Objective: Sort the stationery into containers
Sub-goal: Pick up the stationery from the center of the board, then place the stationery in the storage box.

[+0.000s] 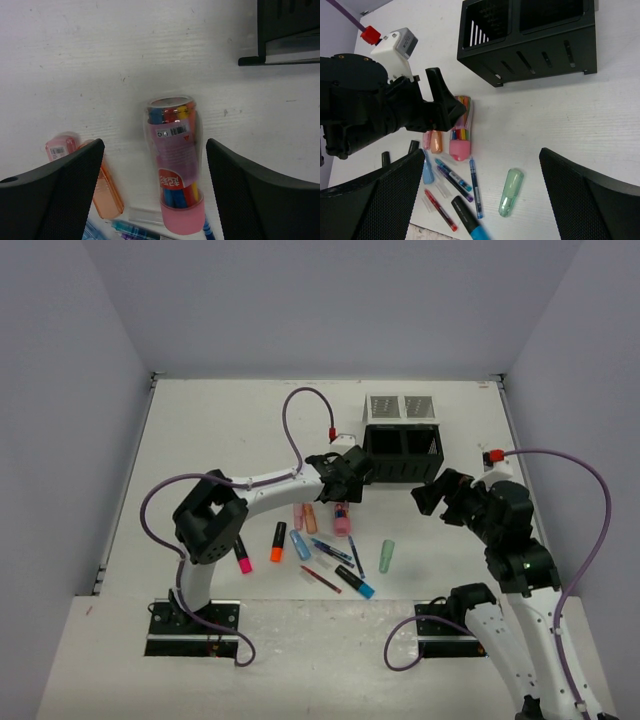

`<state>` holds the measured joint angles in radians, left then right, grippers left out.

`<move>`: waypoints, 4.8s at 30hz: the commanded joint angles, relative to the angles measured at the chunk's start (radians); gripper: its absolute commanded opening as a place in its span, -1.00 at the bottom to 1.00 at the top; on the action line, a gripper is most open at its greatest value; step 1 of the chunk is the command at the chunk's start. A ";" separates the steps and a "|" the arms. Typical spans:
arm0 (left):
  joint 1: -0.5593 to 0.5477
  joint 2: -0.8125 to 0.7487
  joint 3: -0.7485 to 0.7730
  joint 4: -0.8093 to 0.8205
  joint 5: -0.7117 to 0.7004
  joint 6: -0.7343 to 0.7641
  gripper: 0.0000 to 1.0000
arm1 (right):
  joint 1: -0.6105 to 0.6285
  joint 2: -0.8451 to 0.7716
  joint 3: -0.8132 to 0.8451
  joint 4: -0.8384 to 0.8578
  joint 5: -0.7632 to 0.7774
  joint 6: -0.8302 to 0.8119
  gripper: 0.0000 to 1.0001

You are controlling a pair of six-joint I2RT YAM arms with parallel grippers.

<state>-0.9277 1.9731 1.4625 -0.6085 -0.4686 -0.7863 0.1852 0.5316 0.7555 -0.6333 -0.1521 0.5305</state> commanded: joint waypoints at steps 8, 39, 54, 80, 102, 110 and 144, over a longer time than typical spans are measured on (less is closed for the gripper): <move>0.001 0.094 0.051 0.047 -0.009 -0.046 0.40 | 0.005 0.023 -0.016 0.033 -0.100 -0.019 0.98; 0.078 -0.621 -0.368 0.481 0.068 -0.510 -1.00 | 0.301 0.147 -0.304 0.954 -0.220 0.134 0.80; 0.075 -0.775 -0.496 0.653 0.151 -0.661 -1.00 | 0.446 0.418 -0.178 1.128 -0.161 0.182 0.74; 0.067 -0.888 -0.592 0.663 0.076 -0.771 -1.00 | 0.710 0.557 -0.172 1.353 0.357 0.330 0.15; 0.068 -0.901 -0.597 0.631 0.060 -0.761 -1.00 | 0.712 0.527 -0.153 1.365 0.371 0.288 -0.16; 0.070 -0.918 -0.585 0.616 0.039 -0.717 0.33 | 0.711 0.534 -0.151 1.364 0.381 0.283 -1.00; 0.455 -0.943 -0.325 -0.053 0.095 0.277 1.00 | 0.158 1.366 1.271 -0.198 0.405 -0.254 -1.00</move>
<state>-0.4778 1.0780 1.1493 -0.6048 -0.3672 -0.6224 0.3461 1.8491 1.8747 -0.7297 0.2196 0.3431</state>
